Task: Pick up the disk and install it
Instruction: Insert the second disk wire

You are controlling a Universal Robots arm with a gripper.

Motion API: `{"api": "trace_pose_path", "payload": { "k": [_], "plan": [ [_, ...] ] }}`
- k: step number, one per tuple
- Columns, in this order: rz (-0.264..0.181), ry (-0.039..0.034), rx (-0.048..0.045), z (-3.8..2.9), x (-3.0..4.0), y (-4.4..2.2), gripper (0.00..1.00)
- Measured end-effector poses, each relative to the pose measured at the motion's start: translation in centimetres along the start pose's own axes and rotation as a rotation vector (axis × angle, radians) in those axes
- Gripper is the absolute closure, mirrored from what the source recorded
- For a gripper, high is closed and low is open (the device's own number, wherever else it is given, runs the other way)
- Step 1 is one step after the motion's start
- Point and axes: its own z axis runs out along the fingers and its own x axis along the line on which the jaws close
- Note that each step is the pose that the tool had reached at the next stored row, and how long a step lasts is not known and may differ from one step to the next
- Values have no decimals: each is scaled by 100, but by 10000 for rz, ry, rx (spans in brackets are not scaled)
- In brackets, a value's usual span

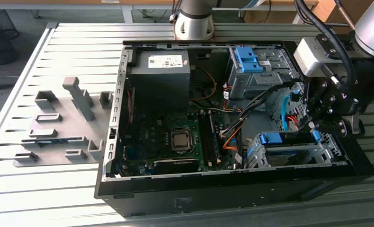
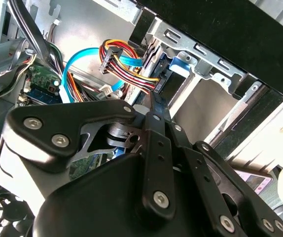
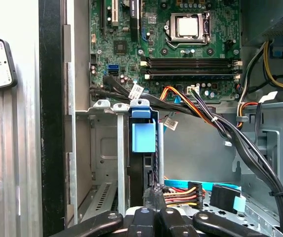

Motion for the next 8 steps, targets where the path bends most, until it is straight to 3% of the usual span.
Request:
{"api": "trace_pose_path", "payload": {
  "k": [8],
  "plan": [
    [0, 0, 0, -3, 0, 1, 89]
  ]
}}
